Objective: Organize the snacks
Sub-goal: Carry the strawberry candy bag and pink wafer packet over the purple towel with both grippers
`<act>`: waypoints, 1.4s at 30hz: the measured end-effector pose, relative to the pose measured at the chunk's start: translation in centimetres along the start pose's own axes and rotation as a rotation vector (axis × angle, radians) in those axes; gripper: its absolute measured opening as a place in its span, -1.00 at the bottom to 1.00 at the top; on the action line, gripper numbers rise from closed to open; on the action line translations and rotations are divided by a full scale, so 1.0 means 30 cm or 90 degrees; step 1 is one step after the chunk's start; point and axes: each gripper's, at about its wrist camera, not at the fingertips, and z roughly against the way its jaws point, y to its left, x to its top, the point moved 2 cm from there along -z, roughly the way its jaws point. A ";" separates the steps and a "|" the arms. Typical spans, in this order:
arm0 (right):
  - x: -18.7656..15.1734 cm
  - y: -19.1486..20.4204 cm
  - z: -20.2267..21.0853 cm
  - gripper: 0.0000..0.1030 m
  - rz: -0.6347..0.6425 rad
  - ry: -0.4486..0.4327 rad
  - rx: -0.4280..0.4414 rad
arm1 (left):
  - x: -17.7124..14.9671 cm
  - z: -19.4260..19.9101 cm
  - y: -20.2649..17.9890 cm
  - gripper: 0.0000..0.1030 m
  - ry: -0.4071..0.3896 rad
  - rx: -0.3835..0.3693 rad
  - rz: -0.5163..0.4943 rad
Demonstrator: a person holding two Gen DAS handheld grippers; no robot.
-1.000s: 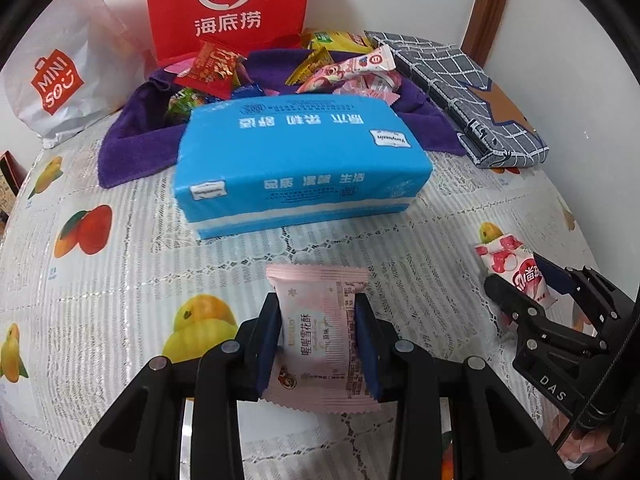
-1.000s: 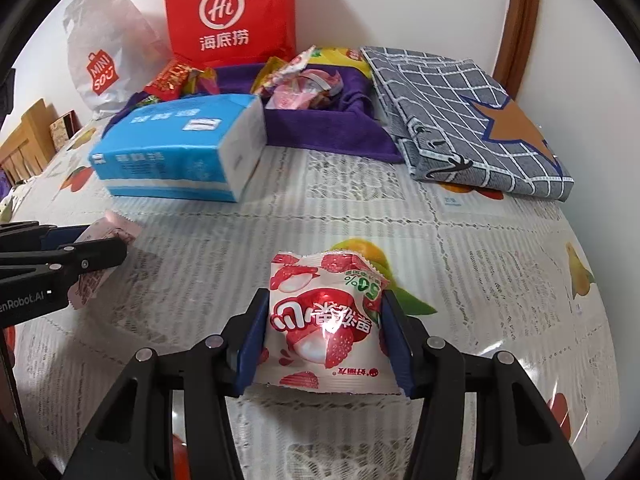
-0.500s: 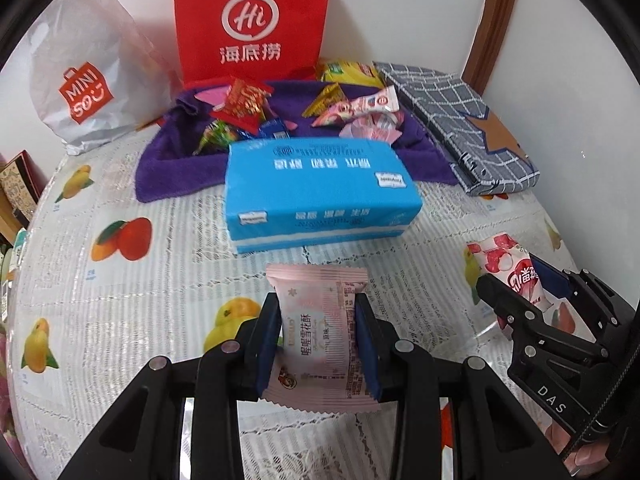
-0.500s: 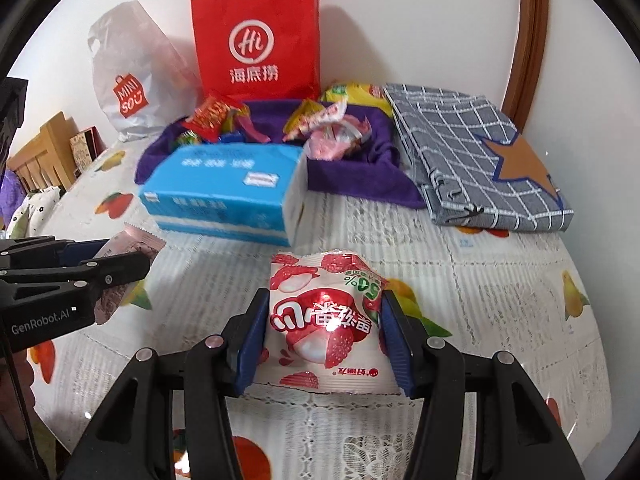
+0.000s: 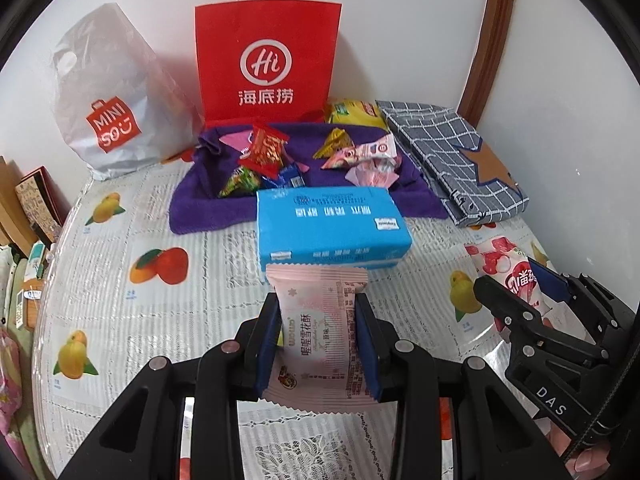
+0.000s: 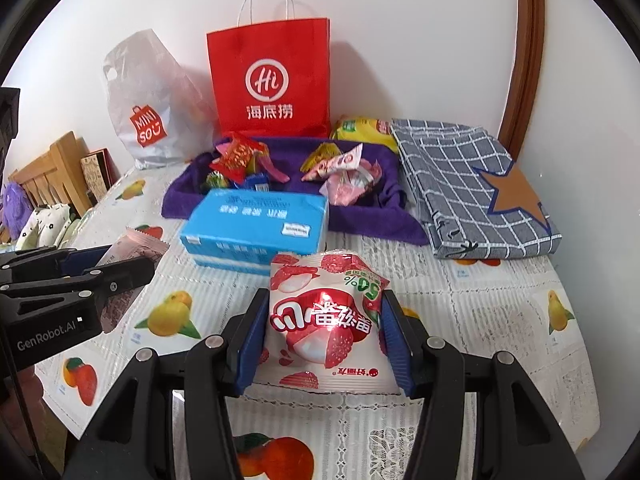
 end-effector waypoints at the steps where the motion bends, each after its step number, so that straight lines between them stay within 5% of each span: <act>1: 0.009 0.000 0.006 0.03 -0.001 -0.002 0.001 | 0.007 0.008 0.000 -0.33 -0.003 0.000 0.000; 23: 0.352 -0.075 -0.055 0.04 -0.017 -0.040 -0.005 | 0.274 -0.026 0.102 -0.33 -0.040 0.021 0.030; 42: 0.606 -0.150 -0.394 0.04 -0.046 -0.012 0.008 | 0.494 -0.269 0.173 -0.33 -0.016 0.026 0.039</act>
